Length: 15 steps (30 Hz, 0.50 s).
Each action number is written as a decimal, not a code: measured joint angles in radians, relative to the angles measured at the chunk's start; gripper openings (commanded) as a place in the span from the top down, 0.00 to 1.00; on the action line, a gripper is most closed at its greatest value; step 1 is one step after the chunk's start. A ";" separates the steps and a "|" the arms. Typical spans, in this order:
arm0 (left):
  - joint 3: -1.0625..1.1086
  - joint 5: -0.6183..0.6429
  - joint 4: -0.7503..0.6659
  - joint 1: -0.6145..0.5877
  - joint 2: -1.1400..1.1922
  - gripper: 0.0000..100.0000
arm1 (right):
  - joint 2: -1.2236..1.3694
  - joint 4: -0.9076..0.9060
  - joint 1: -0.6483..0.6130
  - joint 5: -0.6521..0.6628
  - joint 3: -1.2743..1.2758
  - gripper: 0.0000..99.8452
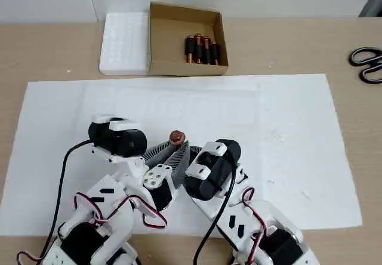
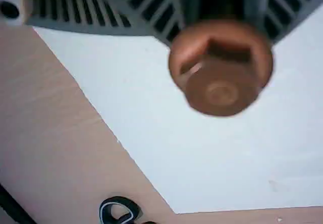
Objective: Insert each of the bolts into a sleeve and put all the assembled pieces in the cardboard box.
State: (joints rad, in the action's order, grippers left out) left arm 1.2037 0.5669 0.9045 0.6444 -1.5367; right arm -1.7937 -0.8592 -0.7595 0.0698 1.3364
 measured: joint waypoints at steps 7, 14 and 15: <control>0.006 -0.003 0.000 0.000 0.000 0.79 | 0.000 0.000 0.002 0.000 0.000 1.00; 0.037 -0.106 0.005 -0.095 0.002 0.79 | -0.002 0.003 -0.005 0.002 -0.005 1.00; 0.038 -0.124 0.003 -0.114 0.005 0.79 | -0.002 0.002 -0.005 0.000 -0.003 1.00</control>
State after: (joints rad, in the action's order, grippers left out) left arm 1.2421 0.4427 0.9076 0.5309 -1.5321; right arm -1.7952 -0.8577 -0.7641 0.0698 1.3334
